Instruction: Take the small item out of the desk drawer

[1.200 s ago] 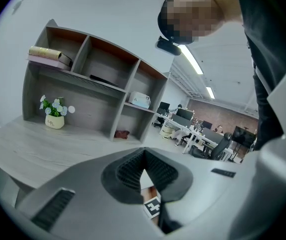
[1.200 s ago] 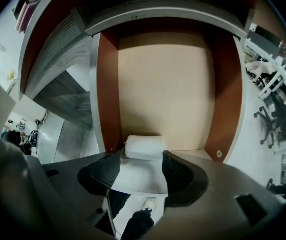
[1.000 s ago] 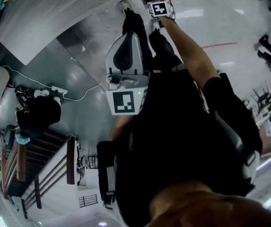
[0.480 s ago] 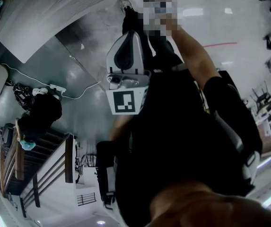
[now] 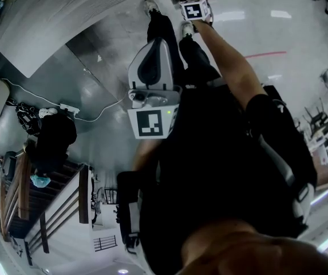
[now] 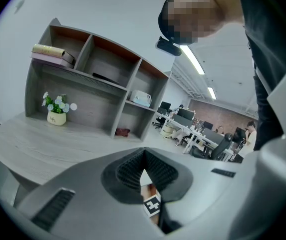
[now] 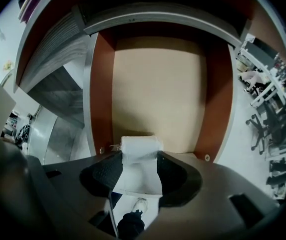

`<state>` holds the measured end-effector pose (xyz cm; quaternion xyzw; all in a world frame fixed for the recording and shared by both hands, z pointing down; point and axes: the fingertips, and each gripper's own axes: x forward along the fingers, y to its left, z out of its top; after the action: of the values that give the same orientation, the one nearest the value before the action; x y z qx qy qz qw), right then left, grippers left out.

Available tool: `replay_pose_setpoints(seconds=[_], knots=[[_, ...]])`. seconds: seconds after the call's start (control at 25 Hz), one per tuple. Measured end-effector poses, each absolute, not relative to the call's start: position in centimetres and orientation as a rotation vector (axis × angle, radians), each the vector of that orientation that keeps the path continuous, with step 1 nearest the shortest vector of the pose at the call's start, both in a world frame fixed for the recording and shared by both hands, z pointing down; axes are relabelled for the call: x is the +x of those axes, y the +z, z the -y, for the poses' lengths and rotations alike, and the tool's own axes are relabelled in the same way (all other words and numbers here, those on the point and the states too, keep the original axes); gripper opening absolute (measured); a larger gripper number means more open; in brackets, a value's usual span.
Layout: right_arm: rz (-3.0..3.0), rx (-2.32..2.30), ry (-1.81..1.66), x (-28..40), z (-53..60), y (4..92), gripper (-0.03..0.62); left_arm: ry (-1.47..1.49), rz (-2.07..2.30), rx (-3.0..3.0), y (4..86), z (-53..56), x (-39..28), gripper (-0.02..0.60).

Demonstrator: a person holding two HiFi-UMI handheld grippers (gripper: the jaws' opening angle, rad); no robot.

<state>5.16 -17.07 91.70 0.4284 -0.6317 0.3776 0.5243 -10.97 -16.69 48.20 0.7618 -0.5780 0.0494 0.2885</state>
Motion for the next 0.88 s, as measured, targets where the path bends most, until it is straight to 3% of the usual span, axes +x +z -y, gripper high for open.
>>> replay_pose_setpoints(seconds=[0.88], knots=[[1.536, 1.044, 0.874, 5.18, 17.55, 90.73, 0.106, 0.126, 1.521, 2.064, 48.24, 16.96, -10.25, -0.002]])
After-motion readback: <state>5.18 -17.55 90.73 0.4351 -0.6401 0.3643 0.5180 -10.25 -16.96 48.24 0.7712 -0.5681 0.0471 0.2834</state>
